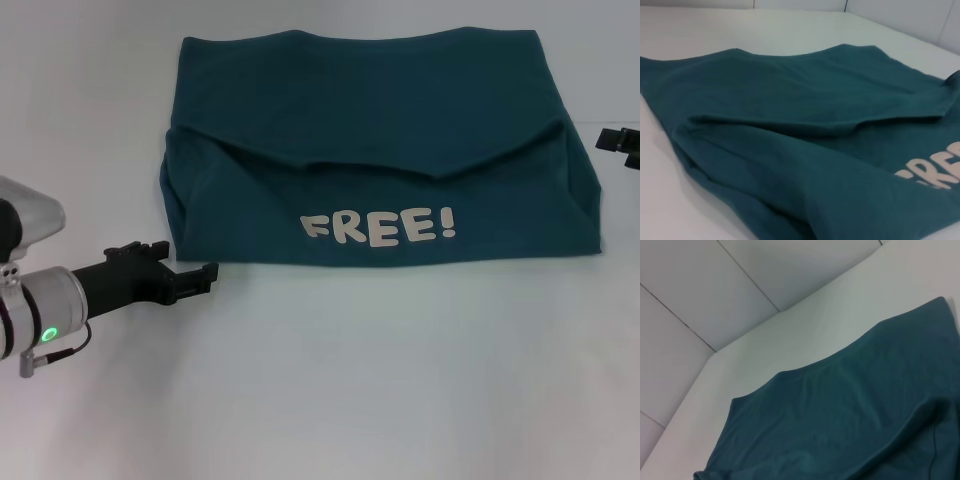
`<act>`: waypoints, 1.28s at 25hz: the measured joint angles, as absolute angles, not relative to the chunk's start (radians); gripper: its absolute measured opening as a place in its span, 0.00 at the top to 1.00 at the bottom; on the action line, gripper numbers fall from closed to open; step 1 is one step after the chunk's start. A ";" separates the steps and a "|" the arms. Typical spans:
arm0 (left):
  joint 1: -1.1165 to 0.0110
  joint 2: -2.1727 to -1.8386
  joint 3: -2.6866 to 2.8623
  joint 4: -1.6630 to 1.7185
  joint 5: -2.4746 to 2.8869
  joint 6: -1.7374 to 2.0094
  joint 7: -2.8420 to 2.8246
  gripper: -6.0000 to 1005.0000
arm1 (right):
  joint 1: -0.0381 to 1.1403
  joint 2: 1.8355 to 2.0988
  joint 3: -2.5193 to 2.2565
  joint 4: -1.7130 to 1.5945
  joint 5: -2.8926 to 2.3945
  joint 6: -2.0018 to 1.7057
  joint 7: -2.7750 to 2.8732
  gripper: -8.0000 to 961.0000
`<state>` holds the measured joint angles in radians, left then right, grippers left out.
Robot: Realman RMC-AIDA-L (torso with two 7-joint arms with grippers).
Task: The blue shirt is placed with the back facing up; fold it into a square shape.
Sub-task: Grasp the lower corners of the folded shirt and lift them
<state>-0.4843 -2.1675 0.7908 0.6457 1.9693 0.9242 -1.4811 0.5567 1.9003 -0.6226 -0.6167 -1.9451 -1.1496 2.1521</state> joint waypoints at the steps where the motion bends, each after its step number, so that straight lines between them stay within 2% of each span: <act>1: -0.489 -2.168 0.795 0.640 1.970 0.907 -1.478 0.13 | 0.556 1.901 -0.623 -0.617 -1.945 -1.150 2.152 0.20; 20: -0.523 -2.166 0.852 0.606 1.971 0.852 -1.436 0.14 | 0.553 1.905 -0.652 -0.613 -1.945 -1.171 2.091 0.20; 32: -0.526 -2.166 0.853 0.612 1.971 0.857 -1.441 0.18 | 0.559 1.891 -0.662 -0.622 -1.986 -1.384 1.955 0.20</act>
